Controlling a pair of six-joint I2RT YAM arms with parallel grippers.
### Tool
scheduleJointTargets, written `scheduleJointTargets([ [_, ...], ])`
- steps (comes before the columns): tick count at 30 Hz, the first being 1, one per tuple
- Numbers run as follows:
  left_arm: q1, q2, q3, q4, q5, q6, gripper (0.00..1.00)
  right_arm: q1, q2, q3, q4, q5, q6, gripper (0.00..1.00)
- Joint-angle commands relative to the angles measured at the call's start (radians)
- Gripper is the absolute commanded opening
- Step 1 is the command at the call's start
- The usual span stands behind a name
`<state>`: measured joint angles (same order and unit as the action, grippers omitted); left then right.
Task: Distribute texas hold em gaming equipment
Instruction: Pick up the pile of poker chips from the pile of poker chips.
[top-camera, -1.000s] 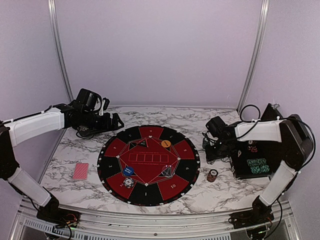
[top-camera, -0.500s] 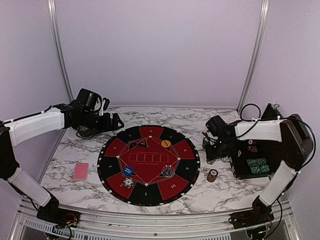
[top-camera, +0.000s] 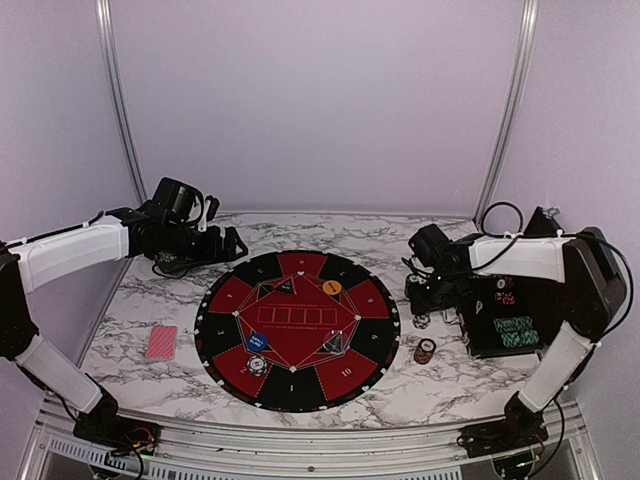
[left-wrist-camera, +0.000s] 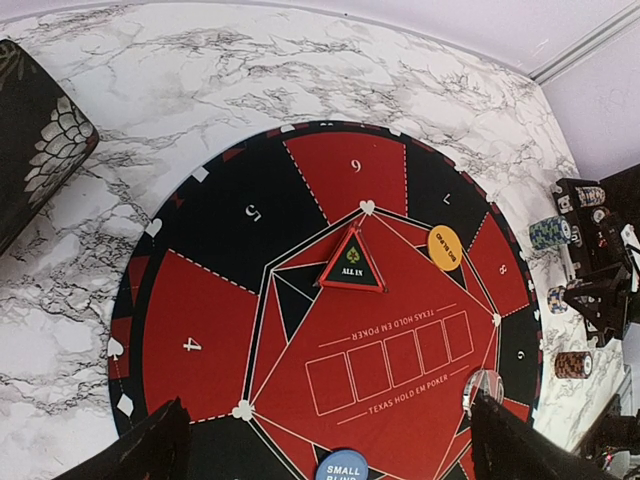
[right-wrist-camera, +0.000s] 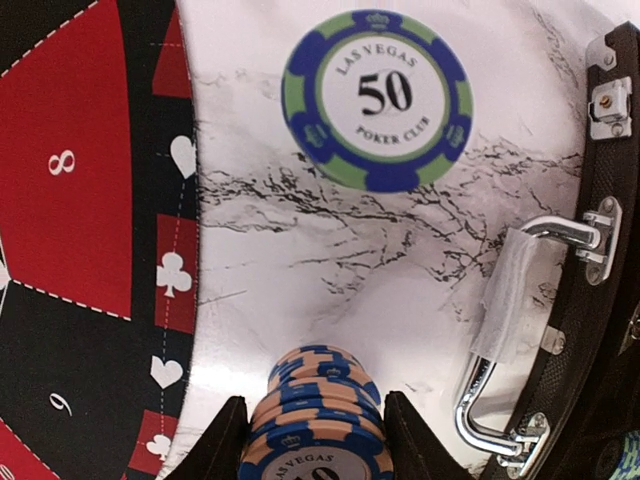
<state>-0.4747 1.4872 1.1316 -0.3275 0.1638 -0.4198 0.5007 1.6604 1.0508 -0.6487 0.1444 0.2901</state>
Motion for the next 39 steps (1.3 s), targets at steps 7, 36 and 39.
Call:
scheduleJointTargets([
  [7, -0.001, -0.015, -0.013, -0.018, -0.007, 0.021, 0.99, 0.054, -0.025, 0.105, -0.071, 0.04, 0.027, 0.37],
  [36, 0.0, -0.031, -0.048, -0.003, 0.025, 0.031, 0.99, 0.155, 0.08, 0.291, -0.136, 0.03, 0.043, 0.37],
  [39, -0.001, -0.032, -0.05, -0.002, 0.027, 0.033, 0.99, 0.156, 0.124, 0.325, -0.131, 0.026, 0.029, 0.37],
])
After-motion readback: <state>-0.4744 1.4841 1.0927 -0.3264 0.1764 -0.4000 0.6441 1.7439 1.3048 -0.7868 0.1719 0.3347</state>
